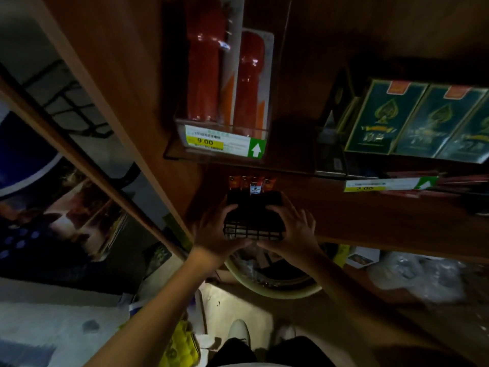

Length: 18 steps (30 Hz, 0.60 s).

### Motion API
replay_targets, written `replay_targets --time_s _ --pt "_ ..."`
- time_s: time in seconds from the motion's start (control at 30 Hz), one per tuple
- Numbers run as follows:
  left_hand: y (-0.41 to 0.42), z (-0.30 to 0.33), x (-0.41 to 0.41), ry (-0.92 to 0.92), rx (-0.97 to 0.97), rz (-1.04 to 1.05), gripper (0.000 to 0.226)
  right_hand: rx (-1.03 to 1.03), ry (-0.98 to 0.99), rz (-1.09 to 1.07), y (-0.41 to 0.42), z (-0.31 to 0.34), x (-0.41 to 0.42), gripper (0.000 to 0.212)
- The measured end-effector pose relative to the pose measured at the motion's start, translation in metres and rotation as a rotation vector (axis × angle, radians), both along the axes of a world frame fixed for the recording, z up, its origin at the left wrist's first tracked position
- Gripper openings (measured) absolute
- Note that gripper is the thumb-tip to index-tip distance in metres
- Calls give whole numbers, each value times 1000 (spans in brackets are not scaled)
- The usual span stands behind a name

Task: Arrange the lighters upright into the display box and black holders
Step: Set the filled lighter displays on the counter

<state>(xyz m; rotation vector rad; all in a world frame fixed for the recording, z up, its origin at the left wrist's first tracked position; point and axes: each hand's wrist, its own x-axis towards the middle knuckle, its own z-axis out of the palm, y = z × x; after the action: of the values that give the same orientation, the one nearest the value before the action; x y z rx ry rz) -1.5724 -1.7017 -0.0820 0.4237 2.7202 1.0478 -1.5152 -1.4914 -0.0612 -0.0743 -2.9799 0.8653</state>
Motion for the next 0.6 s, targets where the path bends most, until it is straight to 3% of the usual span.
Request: replay_targets --time_s 0.1,0.37,0.6 --pt "0 -2 -5 -19 -76 -13 93 75 15 -18 0 -5 -3 83" --pt "-3 -13 5 95 -59 30 98 109 118 -191 -14 -20 14 79" --pt "-3 -27 23 261 -123 141 82 131 111 -334 -17 -21 32 75"
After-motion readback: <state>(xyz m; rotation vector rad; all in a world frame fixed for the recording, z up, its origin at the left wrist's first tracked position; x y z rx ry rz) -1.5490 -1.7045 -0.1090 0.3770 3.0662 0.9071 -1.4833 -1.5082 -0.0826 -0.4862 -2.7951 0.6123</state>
